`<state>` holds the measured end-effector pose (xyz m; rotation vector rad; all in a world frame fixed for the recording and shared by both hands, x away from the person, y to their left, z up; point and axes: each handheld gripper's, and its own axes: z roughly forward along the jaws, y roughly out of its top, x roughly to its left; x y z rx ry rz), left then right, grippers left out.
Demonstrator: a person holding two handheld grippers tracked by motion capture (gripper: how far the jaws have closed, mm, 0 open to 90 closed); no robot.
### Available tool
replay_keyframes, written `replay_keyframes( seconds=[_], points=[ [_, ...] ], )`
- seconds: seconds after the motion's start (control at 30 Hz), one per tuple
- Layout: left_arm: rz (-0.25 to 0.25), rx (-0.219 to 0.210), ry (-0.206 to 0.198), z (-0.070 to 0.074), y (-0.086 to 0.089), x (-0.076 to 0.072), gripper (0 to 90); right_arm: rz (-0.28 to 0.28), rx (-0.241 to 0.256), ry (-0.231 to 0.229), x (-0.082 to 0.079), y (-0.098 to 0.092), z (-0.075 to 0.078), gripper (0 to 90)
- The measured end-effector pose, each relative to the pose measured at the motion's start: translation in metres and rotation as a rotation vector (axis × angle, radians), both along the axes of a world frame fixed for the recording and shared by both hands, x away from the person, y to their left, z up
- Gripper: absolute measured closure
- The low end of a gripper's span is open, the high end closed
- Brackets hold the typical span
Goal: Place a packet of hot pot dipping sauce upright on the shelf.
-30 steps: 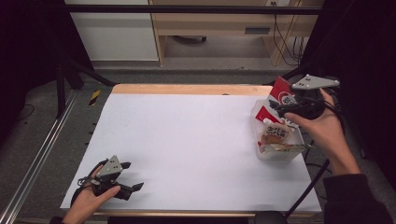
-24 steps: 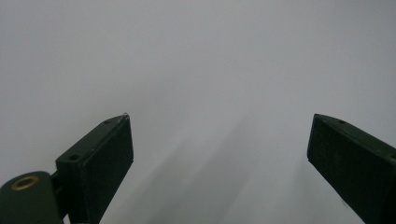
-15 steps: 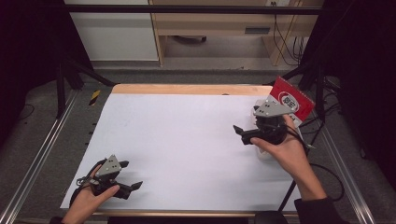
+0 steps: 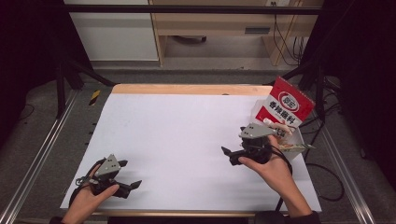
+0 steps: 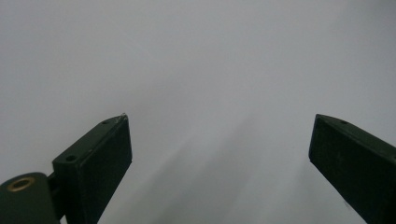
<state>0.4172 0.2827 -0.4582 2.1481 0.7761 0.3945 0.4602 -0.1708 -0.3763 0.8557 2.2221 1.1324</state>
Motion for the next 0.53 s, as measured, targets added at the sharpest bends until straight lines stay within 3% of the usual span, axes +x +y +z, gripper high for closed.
replay_keyframes(
  seconds=[0.23, 0.43, 0.53],
  points=[
    [0.006, 0.012, -0.001, -0.001, 0.000, 0.001, 5.7, 0.009, 0.006, 0.052, -0.003, 0.012, -0.023, 6.7],
    [0.013, 0.029, -0.002, -0.002, -0.001, 0.001, 5.7, 0.011, 0.005, 0.122, 0.000, 0.033, -0.057, 6.2],
    [0.018, 0.031, -0.008, -0.001, -0.001, 0.001, 5.7, -0.011, 0.008, 0.116, 0.003, 0.039, -0.067, 6.8]
  ],
)
